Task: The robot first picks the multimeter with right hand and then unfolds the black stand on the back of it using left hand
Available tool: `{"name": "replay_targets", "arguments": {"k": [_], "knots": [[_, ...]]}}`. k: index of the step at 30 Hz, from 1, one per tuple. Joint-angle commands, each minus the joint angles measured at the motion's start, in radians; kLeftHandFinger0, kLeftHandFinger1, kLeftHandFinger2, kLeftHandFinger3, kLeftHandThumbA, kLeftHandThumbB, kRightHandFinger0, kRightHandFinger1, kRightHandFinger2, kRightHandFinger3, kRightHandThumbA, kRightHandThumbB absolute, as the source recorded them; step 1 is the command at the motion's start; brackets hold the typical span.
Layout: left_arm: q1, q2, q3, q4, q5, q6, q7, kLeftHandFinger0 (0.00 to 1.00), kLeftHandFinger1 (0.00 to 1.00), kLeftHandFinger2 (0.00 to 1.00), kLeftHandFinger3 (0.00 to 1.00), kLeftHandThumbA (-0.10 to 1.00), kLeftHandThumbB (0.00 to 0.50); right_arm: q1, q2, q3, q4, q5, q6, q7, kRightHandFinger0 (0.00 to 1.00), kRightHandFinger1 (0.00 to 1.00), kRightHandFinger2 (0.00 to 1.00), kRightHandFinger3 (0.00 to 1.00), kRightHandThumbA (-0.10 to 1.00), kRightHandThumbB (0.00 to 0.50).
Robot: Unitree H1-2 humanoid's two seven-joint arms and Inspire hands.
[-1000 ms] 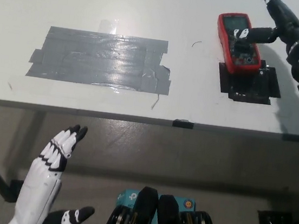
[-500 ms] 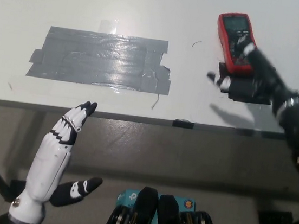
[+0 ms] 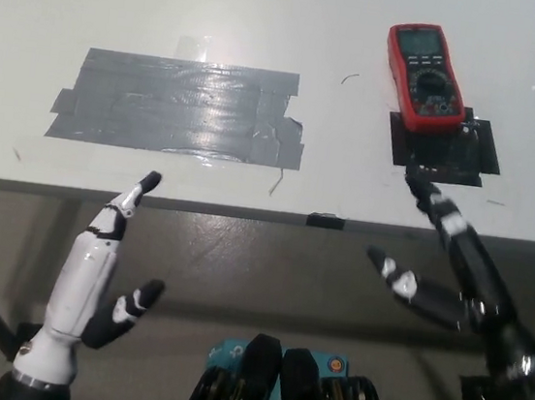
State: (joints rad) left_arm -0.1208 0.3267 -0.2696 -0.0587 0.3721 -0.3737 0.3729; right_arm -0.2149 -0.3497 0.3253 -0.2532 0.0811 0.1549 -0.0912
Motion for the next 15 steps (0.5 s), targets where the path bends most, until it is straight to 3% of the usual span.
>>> {"name": "replay_targets", "arguments": {"k": [1,5,8,10,15], "knots": [[0.061,-0.018,0.054,-0.029,-0.219,0.087,-0.125,1.0,1.0,1.0,1.0,1.0,0.088,0.078,0.11,-0.117,-0.016,0.05,-0.232,-0.027,1.0,1.0,1.0,1.0,0.73,0.249],[0.093,-0.033,0.056,-0.025,-0.221,0.079,-0.145,1.0,1.0,1.0,1.0,1.0,0.072,0.121,0.134,-0.146,0.04,0.015,-0.249,-0.003,1.0,1.0,1.0,1.0,0.8,0.199],[0.107,-0.049,0.063,-0.015,-0.219,0.076,-0.16,1.0,1.0,1.0,1.0,1.0,0.089,0.144,0.148,-0.167,0.057,0.007,-0.257,0.021,1.0,1.0,1.0,1.0,0.85,0.168],[0.118,-0.056,0.073,-0.013,-0.219,0.079,-0.176,1.0,1.0,1.0,1.0,1.0,0.087,0.155,0.157,-0.173,0.063,0.002,-0.261,0.038,1.0,1.0,1.0,1.0,0.87,0.186],[0.143,-0.065,0.093,-0.024,-0.226,0.106,-0.216,1.0,1.0,1.0,1.0,1.0,0.088,0.178,0.172,-0.178,0.068,-0.005,-0.259,0.056,1.0,1.0,1.0,1.0,0.85,0.162]]}}
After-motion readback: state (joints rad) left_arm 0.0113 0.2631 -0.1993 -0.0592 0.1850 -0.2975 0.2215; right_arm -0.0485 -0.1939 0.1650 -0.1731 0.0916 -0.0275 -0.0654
